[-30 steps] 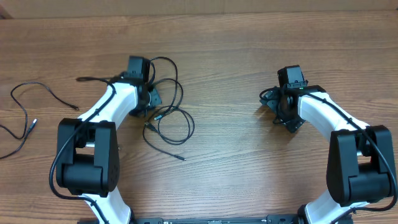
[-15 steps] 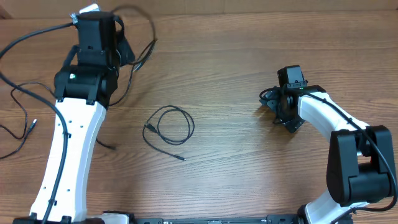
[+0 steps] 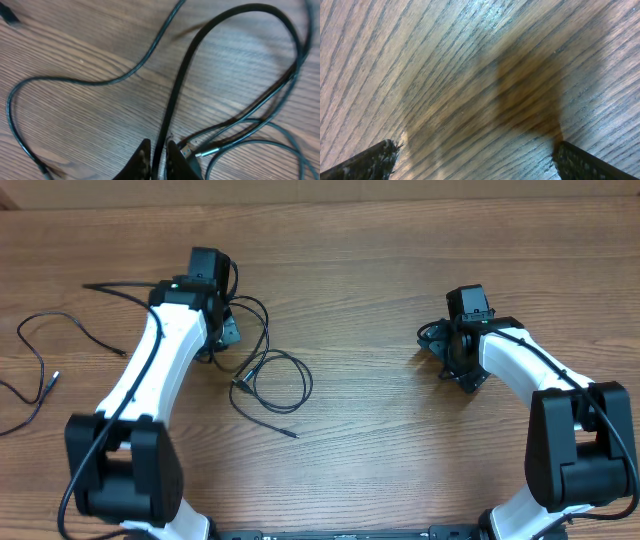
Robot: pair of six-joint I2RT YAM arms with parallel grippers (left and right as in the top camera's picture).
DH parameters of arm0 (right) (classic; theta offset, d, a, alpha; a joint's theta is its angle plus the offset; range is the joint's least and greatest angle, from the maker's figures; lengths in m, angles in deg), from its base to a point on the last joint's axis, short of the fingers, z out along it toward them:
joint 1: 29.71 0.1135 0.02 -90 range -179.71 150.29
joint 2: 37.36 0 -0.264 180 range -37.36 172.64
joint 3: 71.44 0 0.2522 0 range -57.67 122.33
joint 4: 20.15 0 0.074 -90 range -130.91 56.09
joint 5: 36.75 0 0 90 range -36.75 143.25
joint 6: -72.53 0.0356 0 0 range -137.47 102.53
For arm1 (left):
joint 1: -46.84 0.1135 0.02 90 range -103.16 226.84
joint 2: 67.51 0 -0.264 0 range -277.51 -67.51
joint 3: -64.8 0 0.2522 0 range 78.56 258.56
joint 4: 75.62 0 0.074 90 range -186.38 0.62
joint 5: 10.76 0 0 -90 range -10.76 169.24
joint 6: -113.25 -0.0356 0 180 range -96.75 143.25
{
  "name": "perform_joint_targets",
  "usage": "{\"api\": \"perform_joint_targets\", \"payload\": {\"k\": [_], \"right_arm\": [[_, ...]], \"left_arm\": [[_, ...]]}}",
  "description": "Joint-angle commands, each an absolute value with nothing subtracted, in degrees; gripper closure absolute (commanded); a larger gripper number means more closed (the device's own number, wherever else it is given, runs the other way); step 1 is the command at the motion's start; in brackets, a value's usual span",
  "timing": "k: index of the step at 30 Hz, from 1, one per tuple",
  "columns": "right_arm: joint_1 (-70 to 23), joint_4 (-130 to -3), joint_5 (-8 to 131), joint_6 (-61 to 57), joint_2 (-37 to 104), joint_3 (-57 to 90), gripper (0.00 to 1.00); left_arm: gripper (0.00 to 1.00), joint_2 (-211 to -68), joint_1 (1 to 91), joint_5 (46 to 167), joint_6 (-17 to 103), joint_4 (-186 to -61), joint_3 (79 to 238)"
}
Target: Untangle cables
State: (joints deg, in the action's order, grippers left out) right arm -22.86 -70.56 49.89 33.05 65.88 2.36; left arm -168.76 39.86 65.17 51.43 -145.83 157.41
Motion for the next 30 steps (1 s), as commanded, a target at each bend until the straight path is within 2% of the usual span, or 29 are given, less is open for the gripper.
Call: {"api": "perform_joint_targets", "payload": {"k": [1, 2, 3, 4, 8, 13, 14, 15, 16, 17, 18, 22, 24, 26, 27, 28, 30], "right_arm": [[-22.7, -70.4, 52.1, 33.5, 66.3, 1.6, 0.00], [-22.7, -70.4, 52.1, 33.5, 66.3, 1.6, 0.00], [-22.7, -70.4, 52.1, 33.5, 66.3, 1.6, 0.00], [-22.7, -70.4, 52.1, 33.5, 66.3, 1.6, 0.00], [-22.7, -70.4, 52.1, 33.5, 66.3, 1.6, 0.00], [-22.7, -70.4, 52.1, 33.5, 66.3, 1.6, 0.00], [-22.7, -70.4, 52.1, 33.5, 66.3, 1.6, 0.00], [-22.7, -70.4, 52.1, 33.6, 66.3, 1.6, 0.00], [-22.7, -70.4, 52.1, 33.5, 66.3, 1.6, 0.00], [-22.7, -70.4, 52.1, 33.5, 66.3, 1.6, 0.00], [-22.7, -70.4, 52.1, 33.5, 66.3, 1.6, 0.00], [-22.7, -70.4, 52.1, 33.5, 66.3, 1.6, 0.00], [-22.7, -70.4, 52.1, 33.5, 66.3, 1.6, 0.00], [-22.7, -70.4, 52.1, 33.6, 66.3, 1.6, 0.00], [-22.7, -70.4, 52.1, 33.5, 66.3, 1.6, 0.00], [-22.7, -70.4, 52.1, 33.5, 66.3, 1.6, 0.00], [-22.7, -70.4, 52.1, 33.5, 66.3, 1.6, 0.00]], "left_arm": [[0.68, -171.2, 42.2, 68.5, 52.2, -147.3, 157.5], [0.45, -171.9, 42.9, 68.8, 52.2, -148.5, 157.5], [0.10, -172.6, 43.6, 68.7, 52.1, -149.9, 157.4], [0.00, -173.6, 44.0, 68.7, 50.5, -150.2, 157.1], [0.00, -177.9, 44.4, 68.1, 39.3, -145.6, 156.6], [0.01, -184.5, 46.1, 68.2, 34.8, -137.0, 156.6], [0.07, -185.1, 46.5, 68.2, 34.8, -136.4, 156.6], [0.26, -185.6, 46.9, 68.4, 34.8, -135.8, 156.6], [0.41, -185.9, 47.2, 68.4, 34.8, -135.8, 156.6], [0.65, -186.0, 47.8, 69.3, 34.7, -135.8, 156.6], [0.96, -186.0, 48.0, 71.0, 33.8, -135.8, 156.6], [0.96, -186.0, 48.3, 92.2, 25.8, -134.5, 158.5], [0.96, -185.6, 49.7, 101.7, 26.3, -138.7, 166.2], [0.96, -185.5, 50.2, 100.0, 26.5, -142.9, 173.3], [0.92, -185.5, 50.2, 97.2, 26.5, -144.3, 174.9], [0.85, -185.5, 50.2, 89.2, 26.5, -146.5, 176.3], [0.82, -185.6, 50.2, 77.5, 26.7, -147.0, 176.2]]}}
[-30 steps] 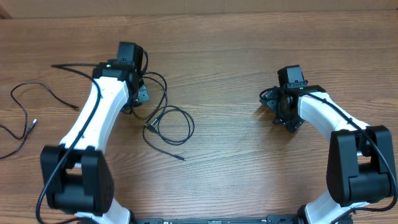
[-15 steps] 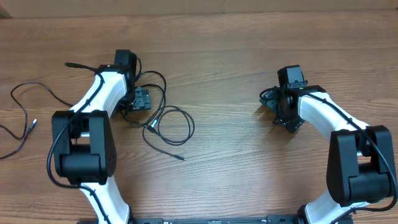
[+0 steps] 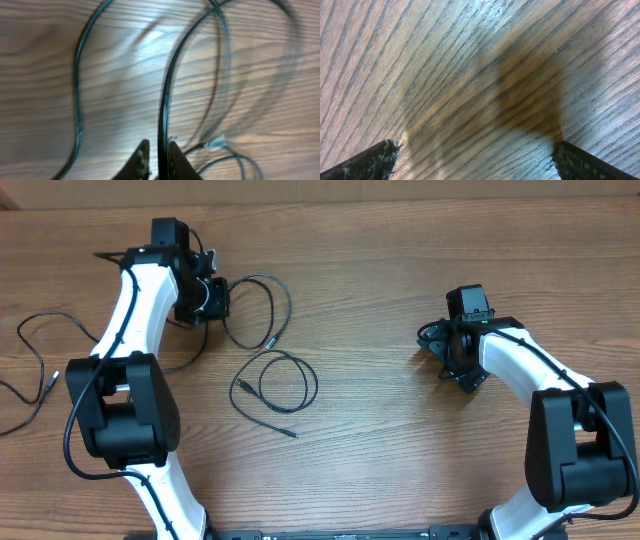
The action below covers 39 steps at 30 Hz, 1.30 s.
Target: Untangle cables
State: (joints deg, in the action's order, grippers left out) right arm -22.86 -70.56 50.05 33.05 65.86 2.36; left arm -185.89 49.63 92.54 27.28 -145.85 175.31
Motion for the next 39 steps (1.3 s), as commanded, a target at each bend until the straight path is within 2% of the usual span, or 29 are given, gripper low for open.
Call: {"api": "perform_joint_targets", "payload": {"k": [1, 2, 5, 6, 7, 9, 11, 13, 14, 15, 16, 18, 19, 23, 27, 31, 39], "right_arm": [[-22.7, -70.4, 52.1, 33.5, 66.3, 1.6, 0.00], [-22.7, -70.4, 52.1, 33.5, 66.3, 1.6, 0.00], [-22.7, -70.4, 52.1, 33.5, 66.3, 1.6, 0.00], [-22.7, -70.4, 52.1, 33.5, 66.3, 1.6, 0.00], [-22.7, -70.4, 52.1, 33.5, 66.3, 1.6, 0.00], [-22.7, -70.4, 52.1, 33.5, 66.3, 1.6, 0.00], [-22.7, -70.4, 52.1, 33.5, 66.3, 1.6, 0.00], [-22.7, -70.4, 52.1, 33.5, 66.3, 1.6, 0.00], [-22.7, -70.4, 52.1, 33.5, 66.3, 1.6, 0.00], [-22.7, -70.4, 52.1, 33.5, 66.3, 1.6, 0.00], [-22.7, -70.4, 52.1, 33.5, 66.3, 1.6, 0.00], [-22.7, -70.4, 52.1, 33.5, 66.3, 1.6, 0.00], [-22.7, -70.4, 52.1, 33.5, 66.3, 1.6, 0.00], [-22.7, -70.4, 52.1, 33.5, 66.3, 1.6, 0.00], [-22.7, -70.4, 52.1, 33.5, 66.3, 1.6, 0.00], [-22.7, -70.4, 52.1, 33.5, 66.3, 1.6, 0.00], [-22.7, -70.4, 52.1, 33.5, 66.3, 1.6, 0.00]], "left_arm": [[0.82, -185.6, 50.2, 73.5, 26.7, -146.8, 176.1], [0.87, -185.6, 50.2, 71.0, 26.6, -146.2, 176.1], [0.85, -186.0, 50.2, 69.5, 26.6, -143.9, 174.7], [0.79, -186.3, 50.3, 69.0, 26.6, -142.8, 173.7], [0.56, -186.8, 50.2, 68.7, 26.6, -142.0, 172.6], [0.24, -188.2, 50.1, 69.5, 26.6, -141.5, 171.5], [0.07, -190.3, 49.6, 74.2, 24.3, -141.2, 171.1], [0.00, -194.1, 49.5, 75.6, 22.8, -140.9, 171.1], [0.00, -195.6, 49.5, 75.7, 22.9, -140.7, 171.1], [0.18, -197.6, 49.6, 75.7, 23.0, -140.5, 171.1], [0.46, -198.8, 49.7, 75.7, 23.0, -140.5, 171.1], [0.86, -199.4, 49.7, 76.3, 23.0, -140.6, 171.0], [0.96, -199.3, 49.6, 76.4, 23.0, -140.6, 171.1], [0.96, -198.7, 49.5, 82.4, 26.3, -141.5, 171.2], [0.96, -193.9, 50.6, 81.5, 35.3, -144.5, 175.5], [0.96, -185.5, 52.3, 75.3, 41.9, -143.5, 179.2], [0.96, -166.9, 53.1, 54.7, 42.6, -126.6, 179.5]]}}
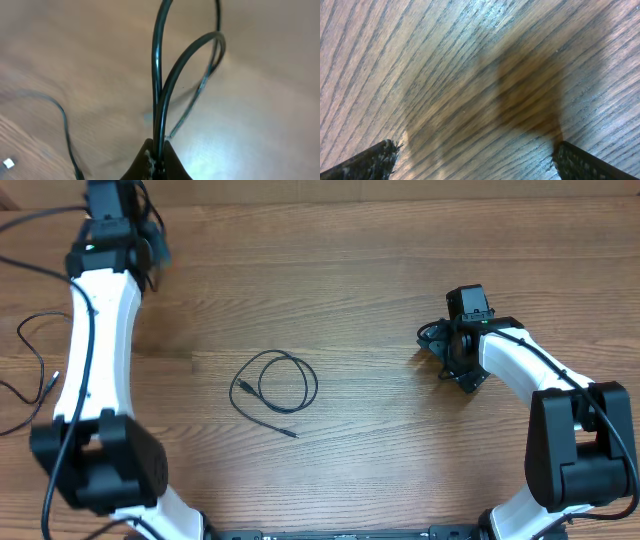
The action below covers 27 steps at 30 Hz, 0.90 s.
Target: Untangle cables
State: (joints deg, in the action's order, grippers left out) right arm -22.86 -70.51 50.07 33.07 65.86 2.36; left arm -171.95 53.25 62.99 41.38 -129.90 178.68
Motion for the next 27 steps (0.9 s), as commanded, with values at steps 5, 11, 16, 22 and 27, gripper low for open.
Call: {"api": "perform_joint_targets", "payload": {"k": [5, 11, 16, 22, 27], "right_arm": [[-22.7, -70.4, 52.1, 33.5, 66.3, 1.6, 0.00], [-22.7, -70.4, 52.1, 33.5, 66.3, 1.6, 0.00], [-22.7, -70.4, 52.1, 33.5, 66.3, 1.6, 0.00], [-22.7, -70.4, 52.1, 33.5, 66.3, 1.6, 0.00], [-22.7, -70.4, 52.1, 33.5, 66.3, 1.6, 0.00]], "left_arm": [[0.96, -165.7, 53.3, 55.0, 42.6, -123.9, 179.5], [0.96, -168.9, 54.2, 54.7, 42.6, -124.6, 178.6], [0.96, -176.5, 60.1, 55.6, 42.6, -124.9, 178.6], [0.96, -182.2, 66.5, 64.1, 42.6, -125.5, 178.6], [0.94, -184.0, 68.3, 63.6, 42.3, -125.5, 178.6]]}}
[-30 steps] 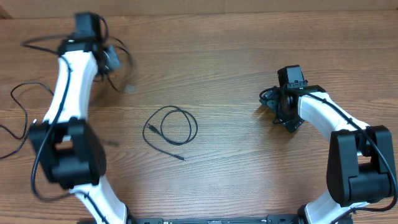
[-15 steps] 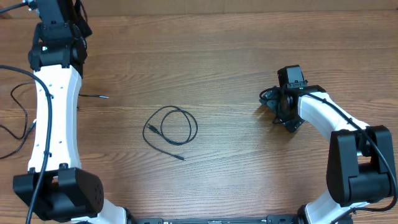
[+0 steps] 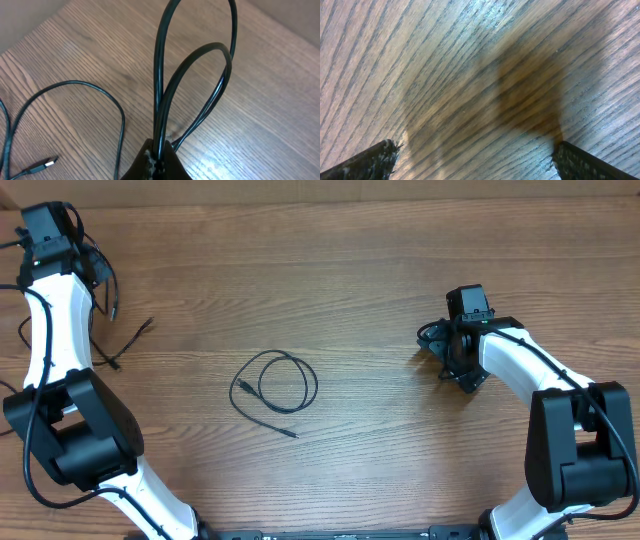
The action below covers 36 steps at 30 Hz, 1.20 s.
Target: Untangle cables
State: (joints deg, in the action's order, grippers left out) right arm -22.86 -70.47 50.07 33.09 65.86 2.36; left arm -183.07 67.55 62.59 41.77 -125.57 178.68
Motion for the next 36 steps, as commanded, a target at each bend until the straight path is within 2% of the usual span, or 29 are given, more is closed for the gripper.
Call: {"api": "perform_joint_targets", "payload": {"k": [1, 3, 4, 5, 6, 7, 9, 10, 14, 17, 21, 28, 33, 36], "right_arm": [[-22.7, -70.4, 52.1, 33.5, 66.3, 1.6, 0.00], [-22.7, -70.4, 52.1, 33.5, 66.3, 1.6, 0.00], [-22.7, -70.4, 52.1, 33.5, 66.3, 1.6, 0.00], [-22.7, -70.4, 52.1, 33.5, 66.3, 1.6, 0.00], [-22.7, -70.4, 52.1, 33.5, 66.3, 1.6, 0.00], [-22.7, -70.4, 52.1, 33.5, 66.3, 1.6, 0.00], [-22.7, -70.4, 52.1, 33.5, 66.3, 1.6, 0.00], [-22.7, -70.4, 52.1, 33.5, 66.3, 1.6, 0.00], [-22.7, -70.4, 52.1, 33.5, 66.3, 1.6, 0.00], [-22.7, -70.4, 52.1, 33.5, 66.3, 1.6, 0.00], [-22.7, -70.4, 52.1, 33.5, 66.3, 1.6, 0.00], [-22.7, -70.4, 52.1, 33.5, 66.3, 1.6, 0.00], [-22.7, -70.4, 52.1, 33.6, 66.3, 1.6, 0.00], [-22.7, -70.4, 52.1, 33.5, 66.3, 1.6, 0.00]], "left_arm": [[0.88, -184.0, 68.6, 63.6, 42.3, -125.4, 178.6], [0.52, -184.0, 69.3, 63.7, 42.0, -125.4, 178.6], [0.46, -184.0, 69.5, 63.6, 41.6, -125.4, 178.6], [0.43, -184.0, 69.7, 63.7, 40.2, -125.4, 178.6], [0.36, -184.0, 69.8, 63.9, 38.6, -125.4, 178.6], [0.19, -184.0, 69.8, 63.9, 37.1, -125.4, 178.6], [0.12, -184.0, 69.8, 64.6, 36.7, -125.4, 178.6], [0.10, -184.0, 69.8, 66.0, 36.7, -125.5, 178.6], [0.00, -184.0, 69.6, 85.0, 36.5, -127.6, 178.6], [0.00, -184.0, 69.6, 93.7, 37.2, -130.1, 178.6], [0.00, -184.1, 68.1, 94.3, 42.8, -136.5, 177.5], [0.00, -184.1, 61.5, 97.7, 42.5, -153.4, 177.3], [0.00, -184.1, 55.4, 88.9, 42.5, -159.0, 177.3], [0.00, -184.1, 52.4, 88.6, 42.5, -161.2, 177.2]]}}
